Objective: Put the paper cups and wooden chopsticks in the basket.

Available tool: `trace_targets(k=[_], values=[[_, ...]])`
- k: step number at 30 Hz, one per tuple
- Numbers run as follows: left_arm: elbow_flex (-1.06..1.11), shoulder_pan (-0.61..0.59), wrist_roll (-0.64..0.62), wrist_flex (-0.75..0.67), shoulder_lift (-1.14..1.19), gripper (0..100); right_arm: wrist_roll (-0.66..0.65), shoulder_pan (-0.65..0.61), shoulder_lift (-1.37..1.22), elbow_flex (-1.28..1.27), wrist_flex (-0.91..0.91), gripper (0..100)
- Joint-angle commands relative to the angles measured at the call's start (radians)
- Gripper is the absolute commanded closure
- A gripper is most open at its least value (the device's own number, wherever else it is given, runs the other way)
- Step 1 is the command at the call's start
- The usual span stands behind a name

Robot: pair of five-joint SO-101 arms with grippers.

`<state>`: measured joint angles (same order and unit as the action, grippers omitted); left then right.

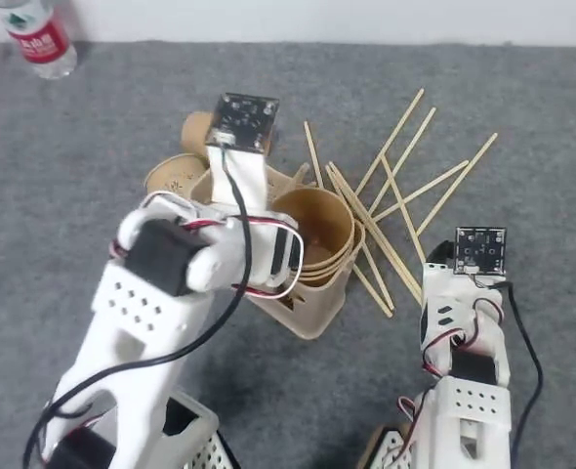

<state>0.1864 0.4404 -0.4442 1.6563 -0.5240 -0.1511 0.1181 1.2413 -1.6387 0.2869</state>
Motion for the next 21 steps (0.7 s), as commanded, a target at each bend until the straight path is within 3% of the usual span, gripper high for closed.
trace_targets(k=[1, 10, 15, 21], values=[[0.122, -0.005, 0.089, -0.110, -0.012, 80, -0.012, -0.008, 0.021, 0.011, -0.024, 99.0], [0.231, -0.003, 0.160, -0.175, -0.023, 80, -0.012, -0.008, 0.021, 0.011, -0.024, 99.0], [0.050, -0.046, 0.195, -0.140, -0.021, 80, -0.012, -0.008, 0.021, 0.011, -0.024, 99.0], [-0.127, -0.015, 0.227, -0.052, -0.021, 80, -0.012, -0.008, 0.021, 0.011, -0.024, 99.0]])
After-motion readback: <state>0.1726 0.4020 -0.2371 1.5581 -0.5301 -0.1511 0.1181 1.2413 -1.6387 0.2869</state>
